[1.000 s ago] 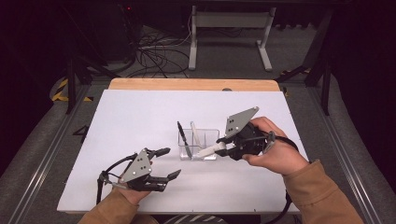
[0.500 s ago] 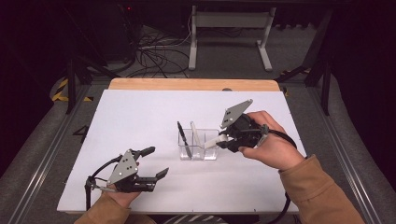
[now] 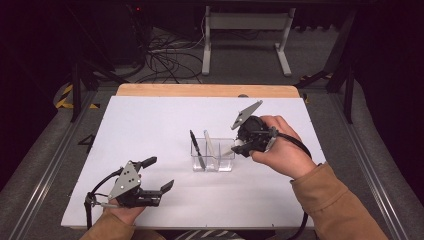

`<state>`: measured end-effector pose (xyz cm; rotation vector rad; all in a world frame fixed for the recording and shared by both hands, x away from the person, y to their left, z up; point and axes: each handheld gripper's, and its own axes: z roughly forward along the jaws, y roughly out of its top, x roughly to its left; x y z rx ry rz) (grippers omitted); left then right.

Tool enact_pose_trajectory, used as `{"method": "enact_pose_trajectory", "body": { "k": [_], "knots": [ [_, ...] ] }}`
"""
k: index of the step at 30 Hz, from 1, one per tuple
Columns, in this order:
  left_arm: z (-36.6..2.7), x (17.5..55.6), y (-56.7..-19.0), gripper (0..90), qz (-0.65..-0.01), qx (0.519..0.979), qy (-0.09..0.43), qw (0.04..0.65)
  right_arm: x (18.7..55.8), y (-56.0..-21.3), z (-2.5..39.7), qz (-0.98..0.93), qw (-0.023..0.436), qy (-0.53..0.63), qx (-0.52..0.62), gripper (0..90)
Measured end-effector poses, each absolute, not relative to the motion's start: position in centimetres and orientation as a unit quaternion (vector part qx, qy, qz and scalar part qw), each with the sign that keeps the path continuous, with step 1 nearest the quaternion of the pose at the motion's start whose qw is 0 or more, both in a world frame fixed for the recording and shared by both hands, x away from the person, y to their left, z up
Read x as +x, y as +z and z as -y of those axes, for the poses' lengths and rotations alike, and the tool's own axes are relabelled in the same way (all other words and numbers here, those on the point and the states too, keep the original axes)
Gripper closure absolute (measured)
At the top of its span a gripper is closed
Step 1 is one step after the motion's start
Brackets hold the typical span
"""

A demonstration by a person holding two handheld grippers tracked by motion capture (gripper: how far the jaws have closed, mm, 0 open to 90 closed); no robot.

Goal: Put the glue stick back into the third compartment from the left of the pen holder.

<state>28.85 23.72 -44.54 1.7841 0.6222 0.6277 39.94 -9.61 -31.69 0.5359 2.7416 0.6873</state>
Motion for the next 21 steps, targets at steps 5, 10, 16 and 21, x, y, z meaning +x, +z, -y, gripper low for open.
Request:
{"method": "enact_pose_trajectory", "body": {
  "k": [5, 10, 16, 21],
  "knots": [
    [-23.9, 28.8, -44.6, 14.0, -0.265, 0.752, 0.266, 0.542, 40.4, -32.0, 9.2, -0.945, 0.13, 0.226, 0.2, 65.0],
    [-24.1, 28.8, -44.6, 13.5, -0.269, 0.749, 0.266, 0.544, 40.9, -32.2, 8.8, -0.947, 0.128, 0.208, 0.21, 65.0],
    [-24.2, 28.8, -44.6, 13.2, -0.272, 0.748, 0.269, 0.542, 41.4, -32.6, 8.2, -0.947, 0.123, 0.196, 0.224, 64.9],
    [-24.3, 28.8, -44.7, 13.2, -0.272, 0.748, 0.269, 0.542, 41.8, -33.0, 7.7, -0.947, 0.119, 0.187, 0.231, 64.9]
  ]
}}
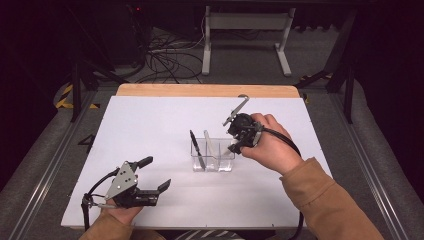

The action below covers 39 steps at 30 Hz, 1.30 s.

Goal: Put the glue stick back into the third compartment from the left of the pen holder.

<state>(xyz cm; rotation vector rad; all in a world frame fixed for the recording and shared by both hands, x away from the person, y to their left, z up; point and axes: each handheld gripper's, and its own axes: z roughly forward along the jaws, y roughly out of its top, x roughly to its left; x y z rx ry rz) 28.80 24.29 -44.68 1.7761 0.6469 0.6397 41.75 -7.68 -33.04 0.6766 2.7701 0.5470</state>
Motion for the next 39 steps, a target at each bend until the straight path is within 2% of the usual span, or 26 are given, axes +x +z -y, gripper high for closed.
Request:
{"method": "enact_pose_trajectory", "body": {
  "k": [8, 10, 12, 18, 23, 30, 39],
  "knots": [
    [-24.3, 28.8, -44.7, 13.2, -0.271, 0.749, 0.271, 0.541, 42.2, -34.0, 7.0, -0.95, 0.115, 0.183, 0.226, 63.4],
    [-24.4, 28.8, -44.7, 13.1, -0.272, 0.747, 0.272, 0.542, 42.3, -34.3, 7.0, -0.95, 0.116, 0.196, 0.214, 50.5],
    [-24.5, 28.8, -44.7, 12.9, -0.274, 0.747, 0.271, 0.541, 42.2, -34.5, 7.1, -0.947, 0.132, 0.209, 0.206, 41.3],
    [-24.8, 28.8, -44.6, 12.3, -0.279, 0.744, 0.277, 0.54, 41.0, -33.7, 8.2, -0.926, 0.167, 0.274, 0.2, 27.6],
    [-25.3, 28.8, -44.5, 11.8, -0.286, 0.739, 0.282, 0.54, 39.5, -32.9, 10.5, -0.882, 0.216, 0.366, 0.205, 24.9],
    [-25.9, 28.8, -44.3, 10.7, -0.293, 0.737, 0.292, 0.535, 37.9, -33.9, 14.1, -0.832, 0.244, 0.446, 0.222, 25.5],
    [-26.8, 28.7, -44.3, 10.3, -0.304, 0.729, 0.299, 0.536, 36.2, -36.2, 17.2, -0.801, 0.255, 0.492, 0.227, 25.8]
  ]
}}
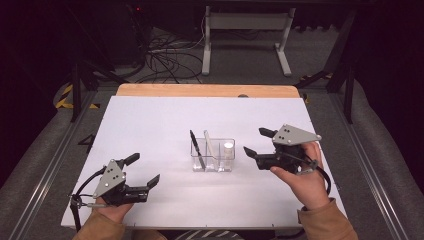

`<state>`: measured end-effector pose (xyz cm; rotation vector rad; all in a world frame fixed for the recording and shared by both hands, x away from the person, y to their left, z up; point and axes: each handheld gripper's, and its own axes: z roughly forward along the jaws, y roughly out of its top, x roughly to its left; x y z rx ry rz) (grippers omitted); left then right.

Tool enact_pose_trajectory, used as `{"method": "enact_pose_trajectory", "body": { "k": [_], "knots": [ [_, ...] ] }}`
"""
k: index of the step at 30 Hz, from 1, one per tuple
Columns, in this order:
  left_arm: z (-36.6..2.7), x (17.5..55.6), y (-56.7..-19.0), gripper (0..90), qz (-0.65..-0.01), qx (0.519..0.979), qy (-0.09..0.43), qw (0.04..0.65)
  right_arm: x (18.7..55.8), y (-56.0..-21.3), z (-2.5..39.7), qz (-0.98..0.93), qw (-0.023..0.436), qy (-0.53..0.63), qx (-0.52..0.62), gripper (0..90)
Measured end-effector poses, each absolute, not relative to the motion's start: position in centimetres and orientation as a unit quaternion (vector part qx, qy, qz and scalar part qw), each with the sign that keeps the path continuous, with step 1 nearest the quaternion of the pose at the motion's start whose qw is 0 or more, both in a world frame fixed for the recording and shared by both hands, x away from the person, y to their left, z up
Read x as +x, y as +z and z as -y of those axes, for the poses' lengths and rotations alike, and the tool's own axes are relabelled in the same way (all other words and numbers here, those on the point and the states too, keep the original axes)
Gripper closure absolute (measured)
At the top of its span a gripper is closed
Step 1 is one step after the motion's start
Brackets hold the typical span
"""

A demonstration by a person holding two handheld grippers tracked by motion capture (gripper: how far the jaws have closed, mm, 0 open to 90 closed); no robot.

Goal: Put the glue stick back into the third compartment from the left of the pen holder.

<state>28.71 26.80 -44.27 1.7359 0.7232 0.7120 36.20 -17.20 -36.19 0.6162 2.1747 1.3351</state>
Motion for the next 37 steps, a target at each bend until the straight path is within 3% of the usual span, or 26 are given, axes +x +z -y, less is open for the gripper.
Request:
{"method": "enact_pose_trajectory", "body": {
  "k": [27, 37],
  "knots": [
    [-27.9, 27.6, -44.7, 8.5, -0.311, 0.728, 0.312, 0.525, 34.0, -45.9, 22.6, -0.764, 0.239, 0.537, 0.266, 24.9],
    [-28.1, 27.3, -45.4, 8.3, -0.315, 0.731, 0.309, 0.52, 34.4, -47.0, 23.4, -0.768, 0.226, 0.518, 0.302, 24.9]
  ]
}}
